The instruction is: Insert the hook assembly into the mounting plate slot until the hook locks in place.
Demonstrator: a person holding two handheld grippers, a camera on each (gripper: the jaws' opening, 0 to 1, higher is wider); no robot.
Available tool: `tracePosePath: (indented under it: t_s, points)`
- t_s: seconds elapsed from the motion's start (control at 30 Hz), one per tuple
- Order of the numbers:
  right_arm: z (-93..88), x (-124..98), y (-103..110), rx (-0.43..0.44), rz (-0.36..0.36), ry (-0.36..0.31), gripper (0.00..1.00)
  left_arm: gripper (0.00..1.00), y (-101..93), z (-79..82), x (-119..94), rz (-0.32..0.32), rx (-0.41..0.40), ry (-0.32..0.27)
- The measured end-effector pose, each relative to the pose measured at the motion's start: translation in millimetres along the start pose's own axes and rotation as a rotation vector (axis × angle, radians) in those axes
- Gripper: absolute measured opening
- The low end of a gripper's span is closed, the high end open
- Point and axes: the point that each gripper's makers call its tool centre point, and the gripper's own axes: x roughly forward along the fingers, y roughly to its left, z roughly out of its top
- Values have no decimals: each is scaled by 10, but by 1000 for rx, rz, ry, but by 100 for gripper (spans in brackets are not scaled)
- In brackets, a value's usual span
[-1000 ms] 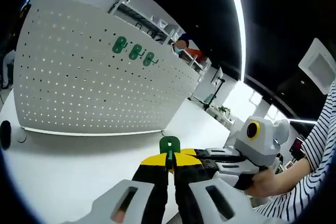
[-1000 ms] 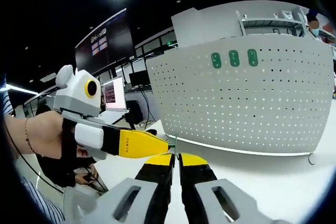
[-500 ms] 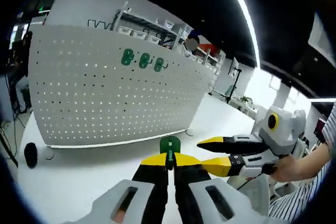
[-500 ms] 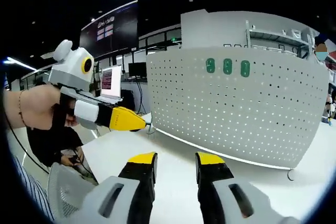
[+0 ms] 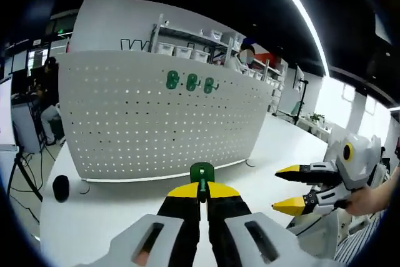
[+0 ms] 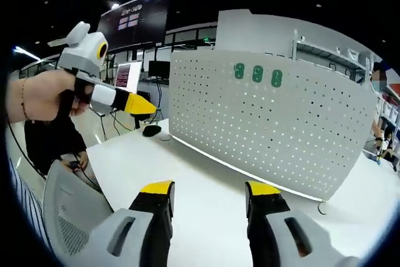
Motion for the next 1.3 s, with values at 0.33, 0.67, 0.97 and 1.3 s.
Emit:
tracePosePath:
  t_s: [0.33,0.67,0.97,1.3]
  points:
    - [-307,-97,-48,-4,-10,54,57,1,163,55,-34,110,5,-38]
    - [-557,-80,-1,-45,5,104,77,2,319,179,-84,181,19,-82]
    - [-777,-88,-56,-52,-23,146,82,2,344,243,-22,226,33,-113]
    - [-627,-26,-147,15,-99,37,88,2,394,372,115,264,55,-143]
